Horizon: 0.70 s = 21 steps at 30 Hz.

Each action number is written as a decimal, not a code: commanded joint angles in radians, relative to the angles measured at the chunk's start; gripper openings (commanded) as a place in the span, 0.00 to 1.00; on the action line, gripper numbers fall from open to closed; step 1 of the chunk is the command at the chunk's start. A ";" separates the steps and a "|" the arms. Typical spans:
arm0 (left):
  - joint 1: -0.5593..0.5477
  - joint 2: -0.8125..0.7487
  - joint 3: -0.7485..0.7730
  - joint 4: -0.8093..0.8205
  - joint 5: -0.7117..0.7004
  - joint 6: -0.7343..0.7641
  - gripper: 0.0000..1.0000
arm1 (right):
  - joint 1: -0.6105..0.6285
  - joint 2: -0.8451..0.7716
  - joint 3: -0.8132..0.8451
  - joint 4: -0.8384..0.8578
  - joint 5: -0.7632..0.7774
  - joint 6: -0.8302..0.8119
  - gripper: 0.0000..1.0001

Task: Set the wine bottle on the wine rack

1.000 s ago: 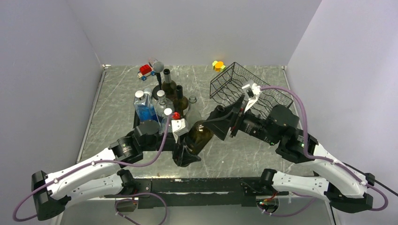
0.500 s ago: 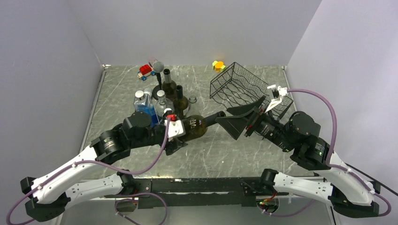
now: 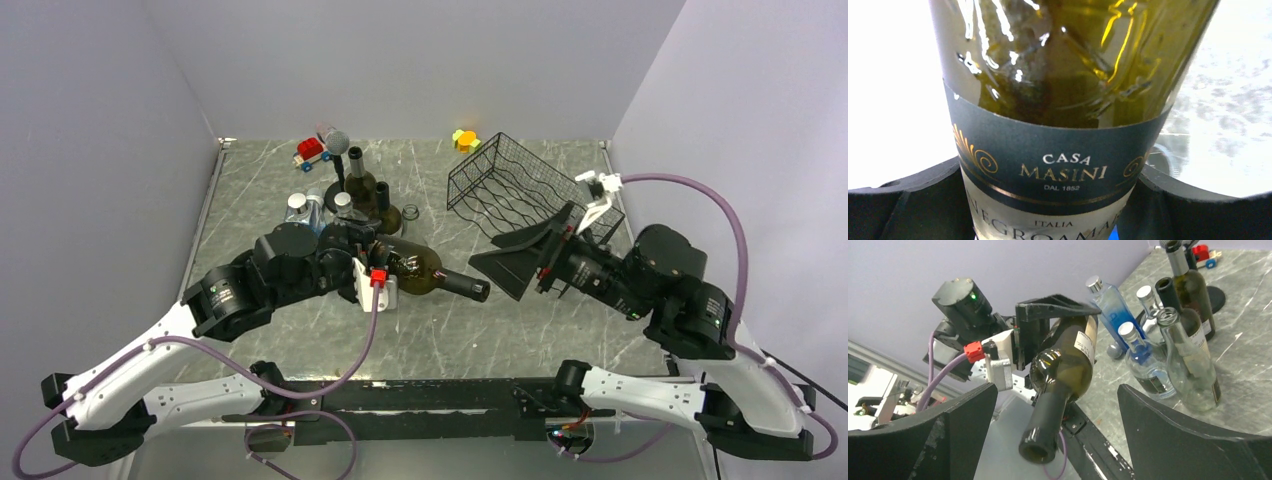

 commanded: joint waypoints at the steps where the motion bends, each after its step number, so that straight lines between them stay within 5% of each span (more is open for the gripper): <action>1: -0.001 0.016 0.107 0.192 -0.021 0.258 0.01 | 0.002 0.119 0.097 -0.138 -0.081 -0.017 0.92; 7: -0.004 0.071 0.131 0.247 -0.121 0.455 0.01 | 0.002 0.228 0.115 -0.216 -0.157 -0.058 0.82; 12: -0.006 0.117 0.192 0.233 -0.147 0.490 0.01 | 0.002 0.287 0.122 -0.247 -0.213 -0.091 0.71; 21: -0.007 0.113 0.125 0.279 -0.186 0.523 0.01 | 0.002 0.349 0.107 -0.276 -0.241 -0.130 0.64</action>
